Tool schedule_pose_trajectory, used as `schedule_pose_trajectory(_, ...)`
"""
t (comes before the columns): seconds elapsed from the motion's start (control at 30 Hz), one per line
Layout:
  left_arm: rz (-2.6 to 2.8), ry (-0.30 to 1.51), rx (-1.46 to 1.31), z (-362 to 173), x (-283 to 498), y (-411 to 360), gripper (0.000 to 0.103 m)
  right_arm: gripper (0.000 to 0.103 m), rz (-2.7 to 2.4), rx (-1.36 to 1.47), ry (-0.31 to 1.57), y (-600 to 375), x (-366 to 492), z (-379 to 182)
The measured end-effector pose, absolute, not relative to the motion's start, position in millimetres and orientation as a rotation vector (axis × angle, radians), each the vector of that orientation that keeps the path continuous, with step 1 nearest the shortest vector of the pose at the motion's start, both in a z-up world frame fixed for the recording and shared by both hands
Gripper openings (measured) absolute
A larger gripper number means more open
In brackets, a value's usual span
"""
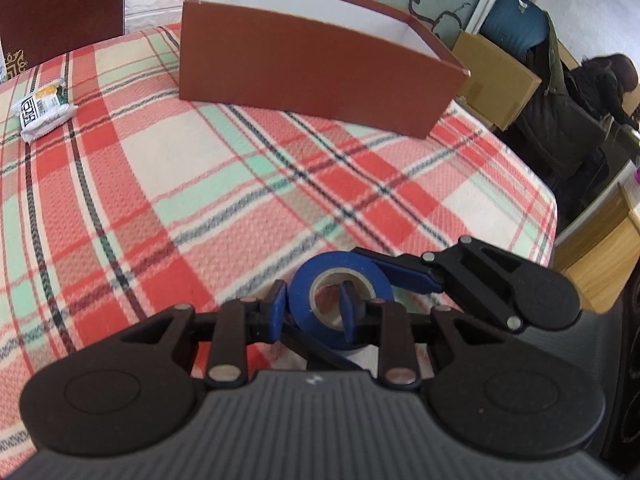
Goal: Organize objects
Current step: 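Carry the blue tape roll into the brown box and release it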
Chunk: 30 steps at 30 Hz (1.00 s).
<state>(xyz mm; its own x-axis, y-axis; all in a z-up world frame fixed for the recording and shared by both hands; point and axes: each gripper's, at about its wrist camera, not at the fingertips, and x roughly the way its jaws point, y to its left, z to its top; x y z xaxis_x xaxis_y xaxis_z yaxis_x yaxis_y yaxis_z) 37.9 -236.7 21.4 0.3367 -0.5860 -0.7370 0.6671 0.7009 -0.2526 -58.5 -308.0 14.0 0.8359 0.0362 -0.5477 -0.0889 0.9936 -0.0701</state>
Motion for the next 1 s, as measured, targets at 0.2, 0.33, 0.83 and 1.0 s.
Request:
schedule_pose_trajectory(0.2, -0.823, 0.851, 0.091, 53.0, 59.0, -254.8, 0.03, 0.059, 0.024, -0.106, 0.469, -321.9, -45.4, 32.5)
schedule_pose_trajectory(0.33, -0.825, 0.777, 0.123, 77.4, 72.9, -277.2, 0.03, 0.059, -0.026, -0.103, 0.381, -339.1, -30.7, 49.8)
schedule_pose_trajectory(0.83, -0.74, 0.551, 0.159, 127.0, 131.2, -369.0, 0.053, 0.059, -0.243, -0.029, 0.199, -422.1, 68.0, 80.0)
schedule_pose_trajectory(1.0, -0.646, 0.61, 0.146, 108.2, 152.5, -360.0, 0.054, 0.06, -0.278, -0.037, 0.231, -425.1, 98.2, 63.6)
